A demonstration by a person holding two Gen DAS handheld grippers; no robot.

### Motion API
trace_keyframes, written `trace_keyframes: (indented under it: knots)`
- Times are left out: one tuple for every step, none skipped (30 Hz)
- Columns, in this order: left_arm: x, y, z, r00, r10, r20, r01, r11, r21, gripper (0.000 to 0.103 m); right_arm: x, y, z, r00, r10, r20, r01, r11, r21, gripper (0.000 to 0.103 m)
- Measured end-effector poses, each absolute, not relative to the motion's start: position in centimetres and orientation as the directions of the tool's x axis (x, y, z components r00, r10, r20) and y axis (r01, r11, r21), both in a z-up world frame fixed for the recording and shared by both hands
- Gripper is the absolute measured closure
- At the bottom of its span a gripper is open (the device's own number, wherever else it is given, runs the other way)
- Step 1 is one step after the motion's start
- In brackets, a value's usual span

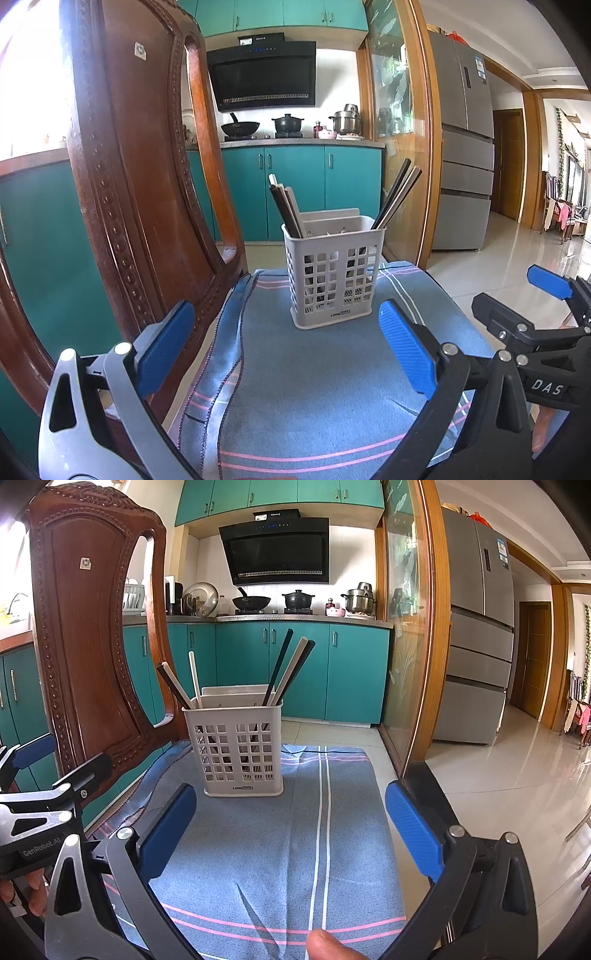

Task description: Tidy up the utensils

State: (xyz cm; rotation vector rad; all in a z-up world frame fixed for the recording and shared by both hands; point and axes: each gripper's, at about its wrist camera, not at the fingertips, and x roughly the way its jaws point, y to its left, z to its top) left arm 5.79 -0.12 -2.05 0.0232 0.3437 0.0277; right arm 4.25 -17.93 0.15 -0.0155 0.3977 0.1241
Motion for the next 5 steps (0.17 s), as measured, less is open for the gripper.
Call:
trace_keyframes:
  knots:
    - [6.0, -0.1, -2.1, 0.937, 0.034, -0.347, -0.025, 0.999, 0.028, 0.003, 4.6, -18.0, -0.1, 0.91, 0.118, -0.397, -0.122, 0.992, 0.014, 0.003]
    - [6.1, -0.1, -2.2, 0.934, 0.04, -0.355, -0.031, 0.999, 0.031, 0.003, 5.4, -18.1, -0.5, 0.899, 0.109, -0.424, -0.112, 0.994, 0.018, 0.003]
    - [6.3, -0.2, -2.4, 0.927, 0.05, -0.371, -0.04, 0.999, 0.036, 0.003, 6.2, -18.2, -1.0, 0.886, 0.097, -0.454, -0.1, 0.995, 0.017, 0.003]
    - [6.5, -0.2, -2.6, 0.921, 0.057, -0.385, -0.045, 0.998, 0.039, 0.003, 7.3, -18.3, -1.8, 0.866, 0.091, -0.492, -0.093, 0.995, 0.02, 0.003]
    - [7.0, -0.2, -2.9, 0.909, 0.058, -0.412, -0.047, 0.998, 0.037, 0.003, 9.3, -18.4, -2.9, 0.827, 0.085, -0.555, -0.083, 0.996, 0.029, 0.003]
